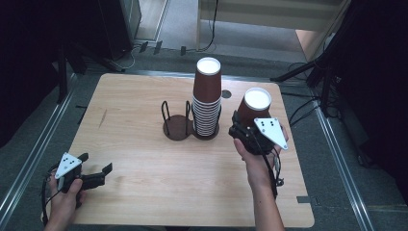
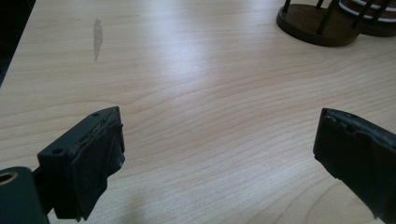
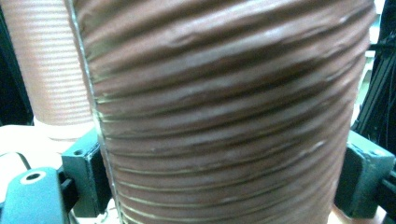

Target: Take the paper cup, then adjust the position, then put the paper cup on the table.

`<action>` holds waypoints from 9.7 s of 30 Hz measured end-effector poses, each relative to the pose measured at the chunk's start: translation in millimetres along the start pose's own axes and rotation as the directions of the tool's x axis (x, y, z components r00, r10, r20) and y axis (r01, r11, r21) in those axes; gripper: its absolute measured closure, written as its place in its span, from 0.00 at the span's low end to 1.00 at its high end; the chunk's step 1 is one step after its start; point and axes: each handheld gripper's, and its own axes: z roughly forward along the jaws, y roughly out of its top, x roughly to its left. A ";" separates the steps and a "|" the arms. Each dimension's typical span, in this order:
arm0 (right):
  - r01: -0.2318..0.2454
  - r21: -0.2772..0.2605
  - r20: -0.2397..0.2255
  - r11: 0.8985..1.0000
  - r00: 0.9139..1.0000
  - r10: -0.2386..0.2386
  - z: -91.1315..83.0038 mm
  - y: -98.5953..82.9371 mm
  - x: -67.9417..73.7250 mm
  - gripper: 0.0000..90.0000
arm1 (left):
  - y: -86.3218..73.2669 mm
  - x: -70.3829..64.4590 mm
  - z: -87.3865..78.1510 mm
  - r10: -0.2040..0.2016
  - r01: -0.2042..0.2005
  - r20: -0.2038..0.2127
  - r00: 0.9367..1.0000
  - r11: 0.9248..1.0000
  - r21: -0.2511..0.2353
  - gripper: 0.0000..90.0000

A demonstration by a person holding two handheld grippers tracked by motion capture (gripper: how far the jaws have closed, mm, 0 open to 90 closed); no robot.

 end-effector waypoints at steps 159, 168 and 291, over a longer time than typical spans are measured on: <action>0.408 -0.100 -0.483 0.908 0.778 -0.403 -51.5 -105.2 104.7 0.00 | 80.8 -130.0 42.0 0.107 -0.039 0.487 0.867 0.988 -0.147 0.24; 0.277 -0.067 -0.466 0.958 0.841 -0.276 -51.9 -102.7 93.8 0.00 | 82.0 -125.9 39.5 0.063 0.005 0.420 0.905 0.987 -0.161 0.24; -0.847 0.467 -0.142 0.252 0.209 0.968 12.2 -70.5 80.1 0.14 | 32.4 -147.1 33.0 0.110 0.034 0.319 0.941 0.910 -0.414 0.00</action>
